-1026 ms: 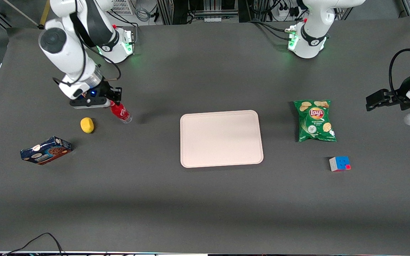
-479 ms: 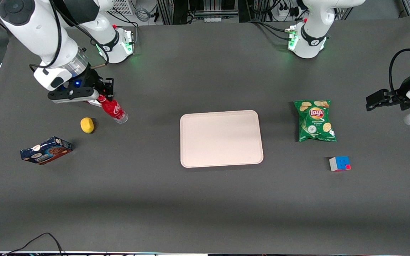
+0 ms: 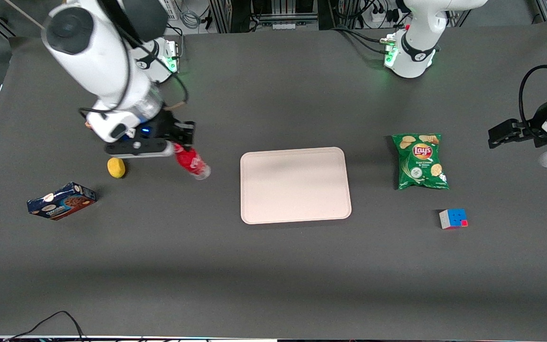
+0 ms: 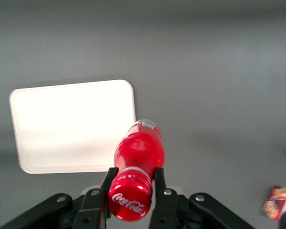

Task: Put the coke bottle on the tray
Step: 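Lift the bottle and carry it onto the white tray, standing it upright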

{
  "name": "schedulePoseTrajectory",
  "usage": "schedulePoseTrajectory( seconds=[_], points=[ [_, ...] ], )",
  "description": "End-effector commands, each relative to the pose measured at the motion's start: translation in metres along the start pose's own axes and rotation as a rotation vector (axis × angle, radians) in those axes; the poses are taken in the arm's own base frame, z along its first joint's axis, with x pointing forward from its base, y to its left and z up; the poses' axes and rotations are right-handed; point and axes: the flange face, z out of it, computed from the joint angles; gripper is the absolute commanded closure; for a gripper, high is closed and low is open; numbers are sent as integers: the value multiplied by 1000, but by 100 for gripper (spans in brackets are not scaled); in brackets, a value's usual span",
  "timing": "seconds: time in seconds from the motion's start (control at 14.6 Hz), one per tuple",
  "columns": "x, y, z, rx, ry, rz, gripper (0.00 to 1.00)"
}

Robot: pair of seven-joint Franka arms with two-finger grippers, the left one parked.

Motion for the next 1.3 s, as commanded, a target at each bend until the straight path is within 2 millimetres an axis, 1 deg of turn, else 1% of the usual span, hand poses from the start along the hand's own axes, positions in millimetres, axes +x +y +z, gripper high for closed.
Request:
schedulePoseTrajectory(
  seconds=[0.0,0.14,0.21,0.27,0.34,0.41,0.48,0.55,0.68,0.82,1.09,1.16,1.23],
  points=[
    [23,-75,41,-31,-2,94,100],
    [22,-106,77,-40,-24,122,100],
    [24,-114,97,-52,-8,124,100],
    [26,-118,114,-58,4,128,100],
    [28,-121,139,-70,-2,128,100],
    [26,-125,160,-74,-11,131,100],
    [20,-129,177,-68,-11,126,100],
    [16,-129,192,-64,-8,124,100],
    [10,-123,219,-55,-8,120,100],
    [7,-121,228,-52,-10,118,100],
    [7,-120,234,-64,-10,116,100],
    [7,-120,235,-61,-8,122,78],
    [7,-121,236,-59,-2,130,45]
  ],
)
